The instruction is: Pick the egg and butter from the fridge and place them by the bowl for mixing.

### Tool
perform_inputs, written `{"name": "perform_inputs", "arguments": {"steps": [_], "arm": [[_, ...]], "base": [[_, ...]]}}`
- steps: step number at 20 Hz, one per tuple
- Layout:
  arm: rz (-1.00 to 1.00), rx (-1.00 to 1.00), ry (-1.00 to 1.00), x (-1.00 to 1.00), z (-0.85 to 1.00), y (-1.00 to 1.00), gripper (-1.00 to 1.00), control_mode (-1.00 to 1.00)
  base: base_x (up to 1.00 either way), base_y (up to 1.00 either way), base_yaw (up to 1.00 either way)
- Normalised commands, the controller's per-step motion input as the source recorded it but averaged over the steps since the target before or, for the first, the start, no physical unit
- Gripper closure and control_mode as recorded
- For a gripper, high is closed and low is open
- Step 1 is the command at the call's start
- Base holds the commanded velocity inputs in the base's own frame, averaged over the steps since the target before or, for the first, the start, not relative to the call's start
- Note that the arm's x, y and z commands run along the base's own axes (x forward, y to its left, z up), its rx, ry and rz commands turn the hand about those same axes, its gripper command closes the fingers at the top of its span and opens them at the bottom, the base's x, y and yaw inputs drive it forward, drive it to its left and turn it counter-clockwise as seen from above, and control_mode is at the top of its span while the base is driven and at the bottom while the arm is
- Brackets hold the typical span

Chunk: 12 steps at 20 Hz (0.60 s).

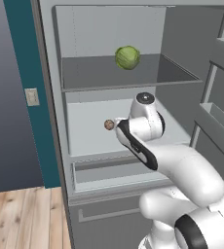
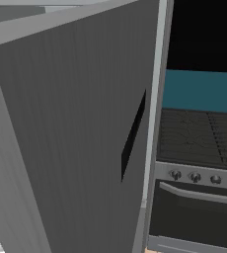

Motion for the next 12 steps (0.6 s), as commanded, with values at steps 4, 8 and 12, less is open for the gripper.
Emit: {"name": "perform_inputs", "arguments": {"steps": [4, 8, 12], "arm": [[0.0, 0.0, 0.0, 0.65, -0.02, 0.0, -1.0, -1.0], [0.0, 0.0, 0.0, 0.63, -0.07, 0.0, -1.0, -1.0], [0.0, 0.0, 0.0, 0.57, -0.15, 0.0, -1.0, -1.0]], "base": [[0.0, 0.0, 0.0], [0.0, 0.0, 0.0], [0.0, 0.0, 0.0]]}}
